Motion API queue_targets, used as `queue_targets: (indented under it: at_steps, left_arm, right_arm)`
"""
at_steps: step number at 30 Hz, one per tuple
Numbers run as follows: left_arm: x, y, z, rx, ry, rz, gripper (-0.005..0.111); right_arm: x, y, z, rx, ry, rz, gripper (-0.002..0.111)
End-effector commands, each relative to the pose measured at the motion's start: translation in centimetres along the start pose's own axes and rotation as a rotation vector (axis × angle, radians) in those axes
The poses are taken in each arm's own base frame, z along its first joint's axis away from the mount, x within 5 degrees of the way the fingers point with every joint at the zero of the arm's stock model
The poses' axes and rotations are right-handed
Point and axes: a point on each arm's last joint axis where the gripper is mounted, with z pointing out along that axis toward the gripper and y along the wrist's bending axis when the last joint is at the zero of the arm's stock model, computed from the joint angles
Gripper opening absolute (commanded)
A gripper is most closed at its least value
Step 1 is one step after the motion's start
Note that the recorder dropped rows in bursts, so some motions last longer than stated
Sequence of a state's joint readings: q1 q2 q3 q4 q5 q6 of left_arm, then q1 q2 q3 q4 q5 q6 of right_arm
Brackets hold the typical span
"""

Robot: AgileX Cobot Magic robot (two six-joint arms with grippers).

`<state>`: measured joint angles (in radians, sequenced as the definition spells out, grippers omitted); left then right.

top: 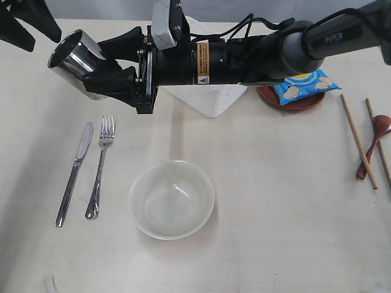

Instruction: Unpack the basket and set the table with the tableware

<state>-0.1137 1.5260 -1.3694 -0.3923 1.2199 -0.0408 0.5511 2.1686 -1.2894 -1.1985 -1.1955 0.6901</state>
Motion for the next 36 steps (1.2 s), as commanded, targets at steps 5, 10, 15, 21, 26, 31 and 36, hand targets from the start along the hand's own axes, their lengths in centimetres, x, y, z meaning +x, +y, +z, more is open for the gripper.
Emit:
queue_targets:
  at_steps: [5,10,15,21,26,31,36]
  left_arm:
    - [0.0,0.0,0.0,0.010,0.002,0.016,0.042]
    - [-0.1,0.1,0.5,0.010,0.016,0.012,0.042]
    - [0.0,-0.1,0.7,0.050,0.026,0.007,0.040]
    - [0.0,-0.3,0.7,0.072,0.026,0.007,0.001]
    - [0.0,-0.3,0.7,0.072,0.026,0.007,0.000]
    - [0.0,-0.3,0.7,0.072,0.026,0.007,0.000]
    - [0.0,-0.3,0.6,0.072,0.024,0.015,0.000]
  right_arm:
    - [-1.5,0.1,-0.1,-0.001,-0.046,0.013,0.000]
    - [-3.7,0.3,-0.4,0.006,-0.077,-0.027,0.000]
    - [-4.3,0.5,-0.4,0.001,-0.083,-0.018,0.000]
    - [-4.3,0.6,-0.3,-0.006,-0.078,-0.012,0.000]
    - [-4.3,0.6,-0.3,-0.007,-0.078,0.012,0.000]
    - [-4.2,0.5,-0.5,-0.013,-0.069,0.068,0.000]
    - [-3.5,0.6,-0.4,-0.023,0.007,0.126,0.033]
